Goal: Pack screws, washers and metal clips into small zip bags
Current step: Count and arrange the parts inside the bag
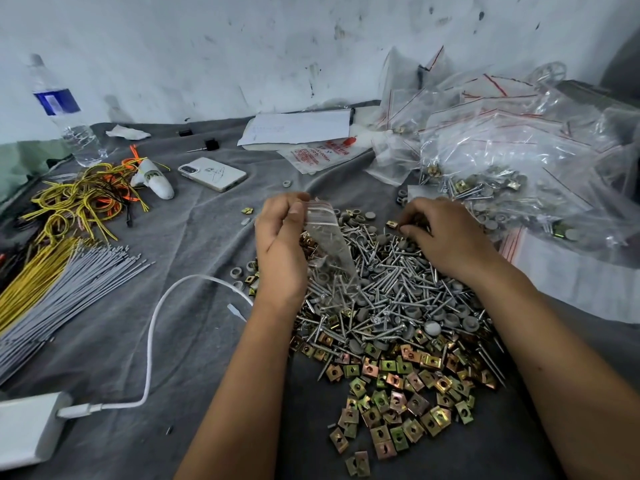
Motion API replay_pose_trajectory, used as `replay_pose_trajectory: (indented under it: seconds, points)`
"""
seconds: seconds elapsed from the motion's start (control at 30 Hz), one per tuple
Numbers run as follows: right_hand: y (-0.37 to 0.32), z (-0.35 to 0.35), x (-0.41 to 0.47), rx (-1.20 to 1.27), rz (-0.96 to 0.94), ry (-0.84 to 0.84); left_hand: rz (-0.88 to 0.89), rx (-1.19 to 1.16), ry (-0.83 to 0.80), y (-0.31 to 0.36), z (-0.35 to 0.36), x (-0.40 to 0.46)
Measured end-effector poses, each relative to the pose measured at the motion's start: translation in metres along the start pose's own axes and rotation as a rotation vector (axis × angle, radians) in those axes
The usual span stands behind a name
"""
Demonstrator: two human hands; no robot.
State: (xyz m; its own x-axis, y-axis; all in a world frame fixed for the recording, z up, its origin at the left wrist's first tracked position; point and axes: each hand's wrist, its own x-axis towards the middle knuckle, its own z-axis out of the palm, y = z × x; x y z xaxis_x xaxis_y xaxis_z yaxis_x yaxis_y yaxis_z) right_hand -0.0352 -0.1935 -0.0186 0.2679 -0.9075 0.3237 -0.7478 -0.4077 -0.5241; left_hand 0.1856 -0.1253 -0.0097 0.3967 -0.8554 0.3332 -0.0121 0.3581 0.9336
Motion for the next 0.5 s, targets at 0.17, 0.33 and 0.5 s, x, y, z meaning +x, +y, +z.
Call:
replay_pose_trajectory:
  seconds: [0.17,0.33,0.5]
  points:
    - [-0.005,0.0,0.0,0.273,-0.025,0.059,-0.006,-0.184,0.209,0.009,-0.008,0.004]
    - [-0.003,-0.001,0.0,0.294,-0.003,0.051,0.162,-0.316,0.323,0.047,-0.033,0.016]
    - [-0.004,-0.001,0.0,0.276,-0.006,0.007,0.365,-0.089,0.245,0.078,-0.047,0.024]
